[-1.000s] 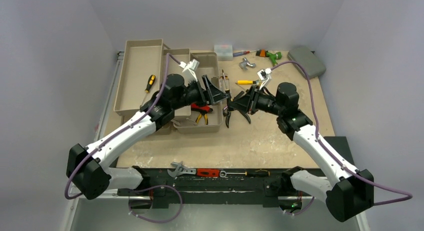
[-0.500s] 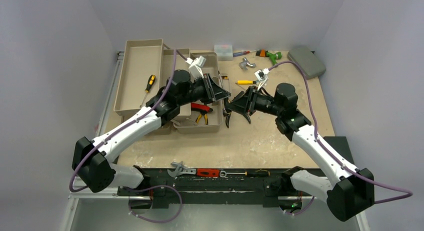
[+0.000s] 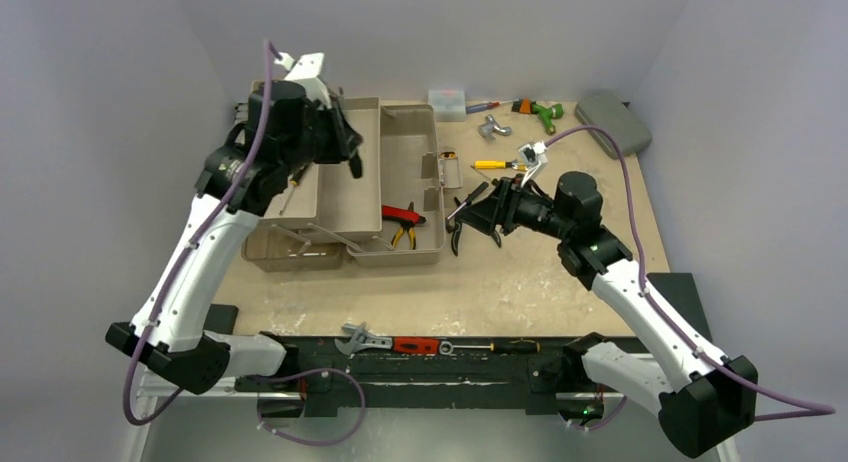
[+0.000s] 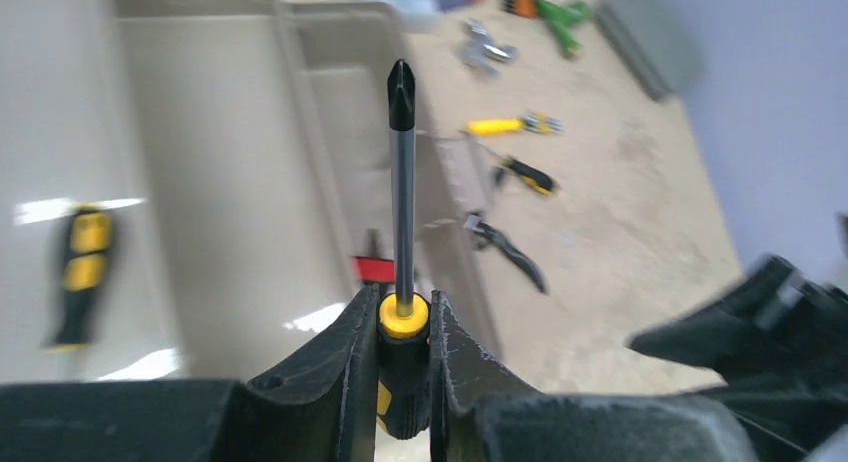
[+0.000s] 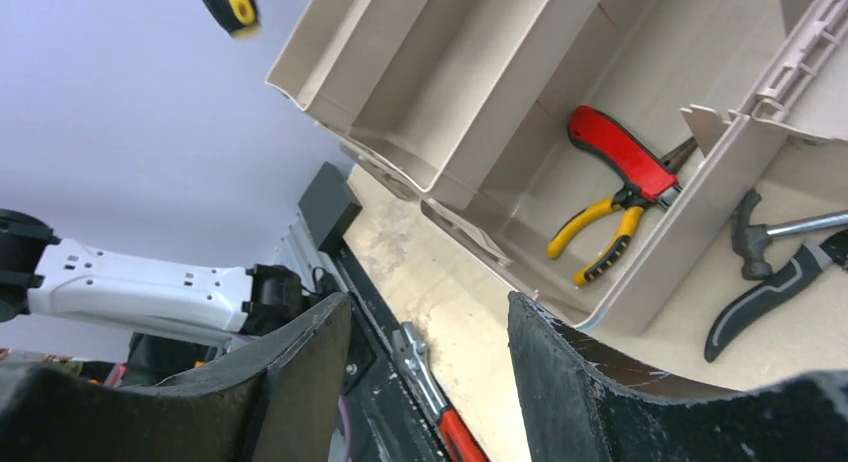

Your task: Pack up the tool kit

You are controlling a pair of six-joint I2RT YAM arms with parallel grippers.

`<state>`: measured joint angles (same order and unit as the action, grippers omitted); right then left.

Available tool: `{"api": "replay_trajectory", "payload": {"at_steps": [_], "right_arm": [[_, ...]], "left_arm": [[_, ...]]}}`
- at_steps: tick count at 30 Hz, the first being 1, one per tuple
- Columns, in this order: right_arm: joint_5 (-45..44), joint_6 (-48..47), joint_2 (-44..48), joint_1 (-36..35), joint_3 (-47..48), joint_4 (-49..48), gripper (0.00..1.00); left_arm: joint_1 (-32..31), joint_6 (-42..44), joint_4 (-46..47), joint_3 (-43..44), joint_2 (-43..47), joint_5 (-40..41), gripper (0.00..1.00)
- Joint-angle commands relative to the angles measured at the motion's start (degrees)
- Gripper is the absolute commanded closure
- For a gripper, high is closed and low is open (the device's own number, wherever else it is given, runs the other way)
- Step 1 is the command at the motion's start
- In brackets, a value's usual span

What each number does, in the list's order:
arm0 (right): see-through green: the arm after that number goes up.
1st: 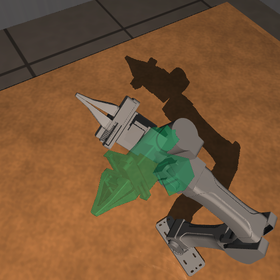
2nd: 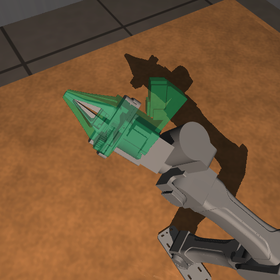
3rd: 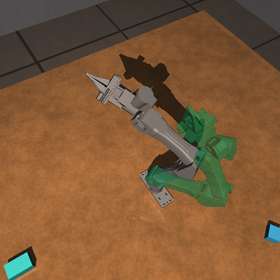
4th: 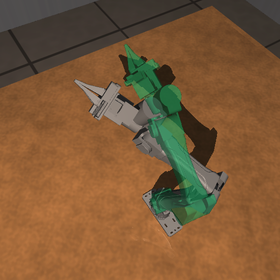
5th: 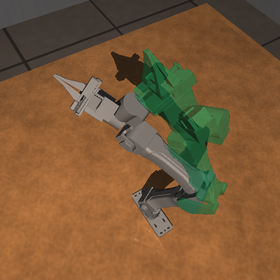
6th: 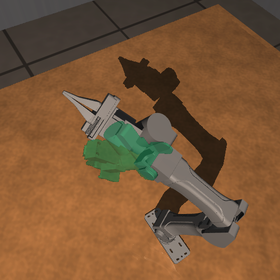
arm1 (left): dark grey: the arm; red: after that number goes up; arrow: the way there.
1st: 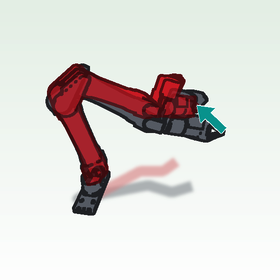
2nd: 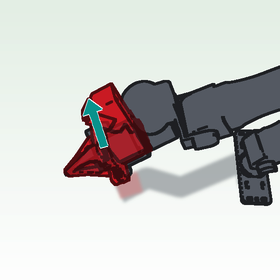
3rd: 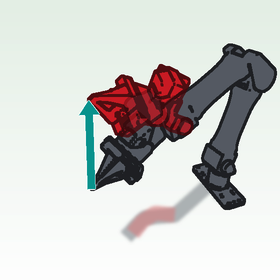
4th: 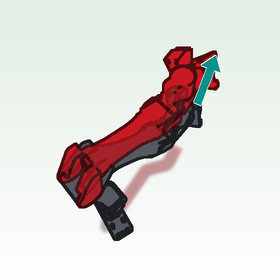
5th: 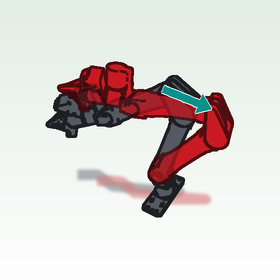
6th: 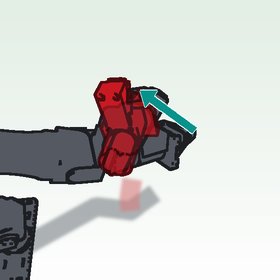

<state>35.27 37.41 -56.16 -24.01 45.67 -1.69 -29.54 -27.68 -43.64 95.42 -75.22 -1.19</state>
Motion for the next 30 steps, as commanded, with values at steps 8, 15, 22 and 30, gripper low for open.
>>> {"api": "replay_trajectory", "payload": {"at_steps": [8, 15, 22, 30], "right_arm": [[-17.28, -4.94, -1.78, -0.07, 3.91, 13.43, 0.43], [-20.21, -5.3, -2.95, 0.04, 3.29, 15.27, 0.44], [-30.43, -8.07, -1.51, 0.17, 3.38, 19.26, 0.43], [-45.27, -16.65, -8.93, -0.58, 6.7, 26.24, 0.37]], "left_arm": [[11.44, 17.04, -22.27, 9.73, -5.93, 28.3, 1.0], [15.43, 19.53, -24.65, 11.01, -12.74, 35.05, 1.0], [17.18, 16.2, -30.1, 15.68, -20.3, 30.75, 0.95], [17.41, 14.1, -32.39, 17.67, -21.69, 28.98, 0.42]]}}
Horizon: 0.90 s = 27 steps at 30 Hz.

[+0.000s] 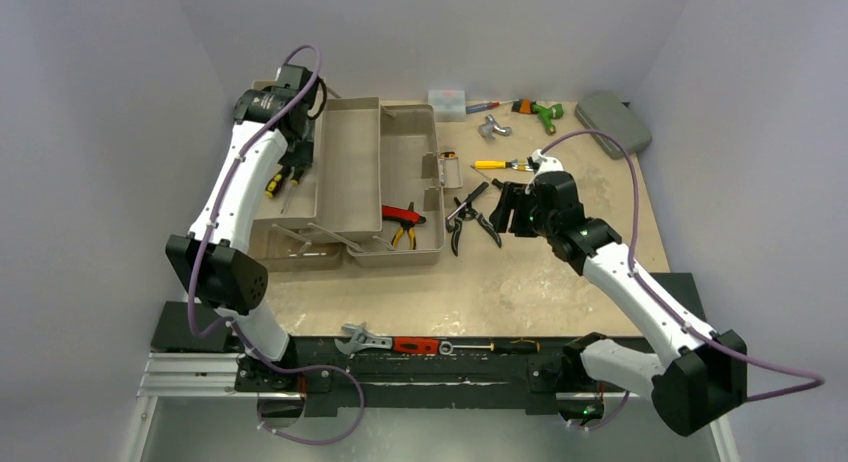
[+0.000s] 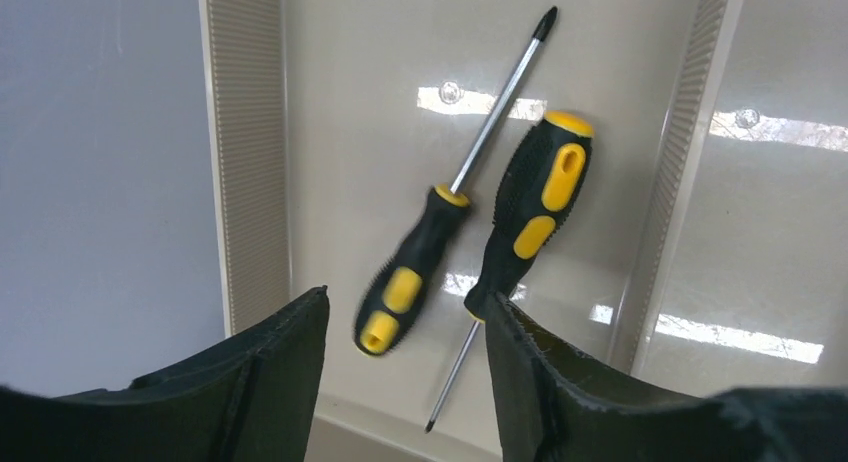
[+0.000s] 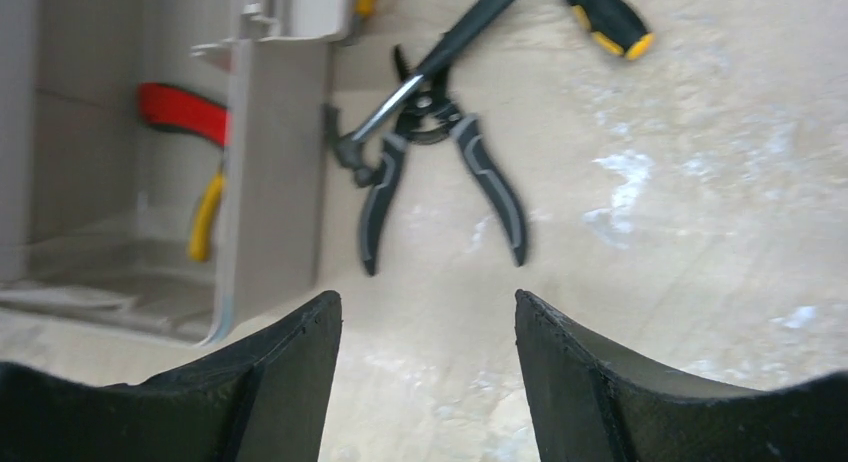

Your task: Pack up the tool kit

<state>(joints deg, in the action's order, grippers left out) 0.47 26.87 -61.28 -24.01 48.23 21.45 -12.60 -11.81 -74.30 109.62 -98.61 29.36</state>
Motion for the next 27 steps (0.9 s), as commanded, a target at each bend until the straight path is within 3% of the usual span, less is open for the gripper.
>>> {"api": "replay_trajectory", "payload": {"at_steps": [1, 6, 13, 23, 27], "right_arm": [[-12.0, -6.33, -5.41, -0.71, 4.18, 2.27, 0.36], [-13.74, -6.73, -13.67, -0.93, 6.97, -0.72, 0.31], [-12.74, -10.99, -24.9, -0.91, 14.13, 1.16, 0.34], [-1.65, -13.26, -34.81, -0.91, 15.36, 1.01, 0.39], [-1.77, -13.45, -38.06, -1.01, 16.09, 2.35, 0.4]], "left_arm": [[0.47, -2.19, -1.66, 3.53, 2.46, -2.8, 0.4], [-1.0, -3.4, 0.2, 2.24, 10.07, -13.5, 0.32], [-1.55, -0.08, 5.78, -4.22, 21.89, -37.86, 0.2], [-1.55, -2.83, 21.3, -21.48, 36.51, -42.8, 0.15], [-1.55, -2.47, 21.77, -22.57, 37.04, -47.88, 0.15]]}}
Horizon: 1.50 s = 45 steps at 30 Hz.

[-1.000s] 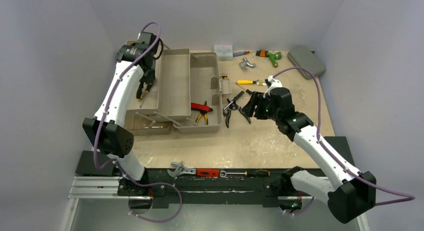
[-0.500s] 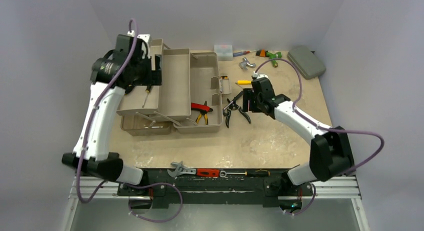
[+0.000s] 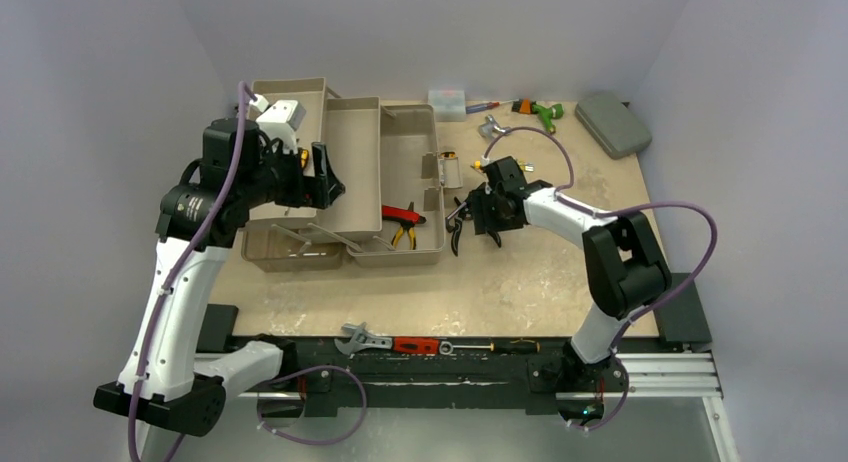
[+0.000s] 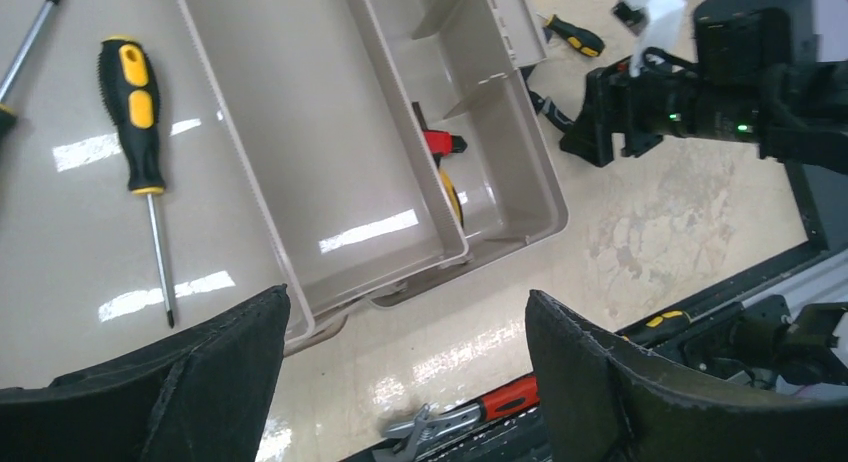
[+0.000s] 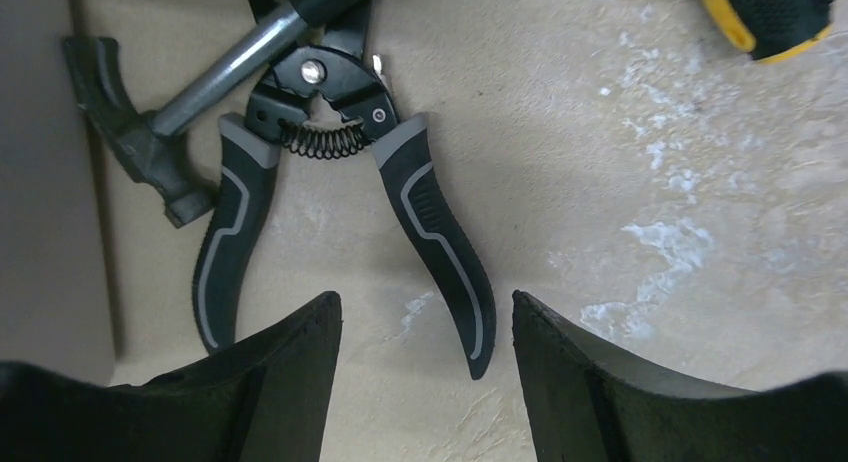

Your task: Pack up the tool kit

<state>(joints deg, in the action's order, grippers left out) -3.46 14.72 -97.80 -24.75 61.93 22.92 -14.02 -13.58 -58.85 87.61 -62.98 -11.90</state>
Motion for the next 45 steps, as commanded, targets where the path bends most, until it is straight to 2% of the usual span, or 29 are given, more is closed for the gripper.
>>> {"api": "replay_trajectory", "payload": {"at_steps": [1, 6, 8, 14, 16, 25, 33, 37, 41, 45], "right_arm": [[1.59, -1.35, -2.77, -0.28, 3.2, 1.86, 0.4], [-1.41, -0.81, -6.87, -0.36, 5.33, 5.44, 0.44], [-1.5, -0.58, -7.25, -0.45, 5.16, 5.56, 0.49], [-1.59, 0.02, -7.01, -0.61, 4.04, 6.39, 0.93], [-1.02, -0.13, -5.19, -0.64, 2.33, 6.07, 0.99], [-0.69, 0.17, 7.15, -0.68, -2.11, 10.0, 1.0], [-4.24, 1.06, 19.41, -0.73, -0.08, 14.13, 1.0], [0.91, -0.31, 25.25, -0.69, 0.37, 11.83, 1.0], [4.35, -0.31, 26.97, -0.98, 2.52, 10.87, 1.0], [0.34, -0.24, 23.78, -3.24, 7.95, 14.52, 1.0]], "left_arm": [[-0.13, -0.29, 6.39, -1.18, 1.43, -8.57, 0.16], [-0.13, 1.99, 8.39, -6.79, 4.4, -11.23, 0.18], [-0.13, 2.49, 10.27, -9.43, 6.63, -11.13, 0.18], [-0.13, 2.16, 17.34, -17.09, 12.55, -13.8, 0.19], [-0.13, 2.16, 18.21, -18.66, 13.53, -14.17, 0.19], [-0.22, -0.89, 18.21, -20.77, 13.59, -17.71, 0.2], [-0.72, -2.91, 19.77, -22.28, 13.27, -21.27, 0.2], [-1.26, -6.76, 21.79, -22.66, 11.88, -23.07, 0.21], [-1.27, -7.54, 19.56, -21.37, 10.64, -19.66, 0.21], [-1.26, -2.89, 13.62, -18.03, 10.5, -12.97, 0.21]]}}
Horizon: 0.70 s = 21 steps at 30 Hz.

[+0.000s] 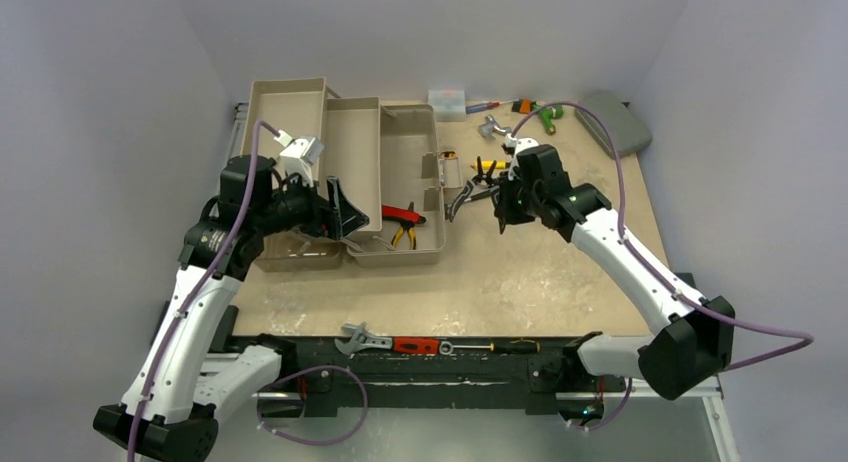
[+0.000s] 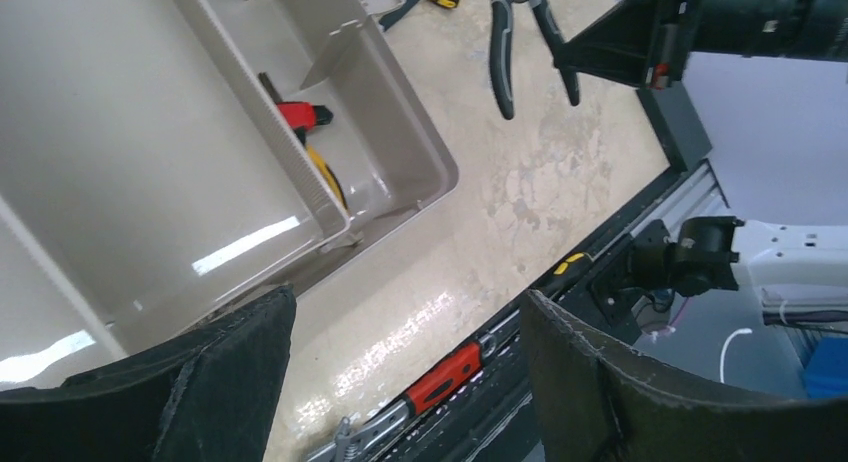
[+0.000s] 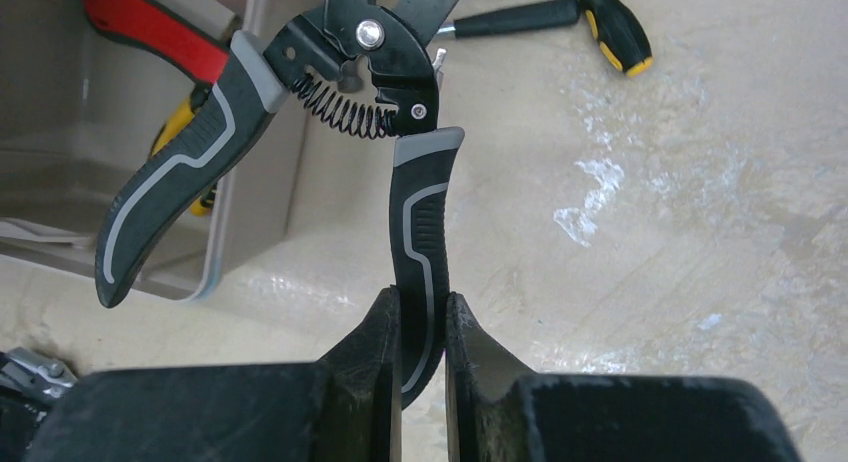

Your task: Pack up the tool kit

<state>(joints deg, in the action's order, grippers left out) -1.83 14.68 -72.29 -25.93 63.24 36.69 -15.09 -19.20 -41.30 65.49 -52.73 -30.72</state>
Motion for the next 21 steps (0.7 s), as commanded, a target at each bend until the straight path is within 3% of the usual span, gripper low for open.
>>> {"api": "replay_trajectory", "payload": {"at_steps": [1, 5, 10, 21], "right_arm": [[-3.11, -0.22, -2.86, -3.01, 8.21, 1.73, 1.0], [-8.23, 0.1, -7.34, -6.3, 13.23, 3.85, 1.0], [-14.46, 0.61, -13.72, -11.47, 19.69, 4.78, 1.0], [-21.48, 0.02, -33.18, -21.73, 37.47, 8.45, 1.0]], "left_arm": [[-0.16, 4.03, -5.66, 4.98, 0.4, 8.23, 0.21], [-0.17, 8.0, -8.95, 5.71, 2.94, 16.87, 0.21], [-0.2, 9.28, -5.94, 0.75, 8.99, 25.09, 0.21], [-0.16, 8.87, 1.25, -9.3, 20.76, 29.27, 0.22]]}}
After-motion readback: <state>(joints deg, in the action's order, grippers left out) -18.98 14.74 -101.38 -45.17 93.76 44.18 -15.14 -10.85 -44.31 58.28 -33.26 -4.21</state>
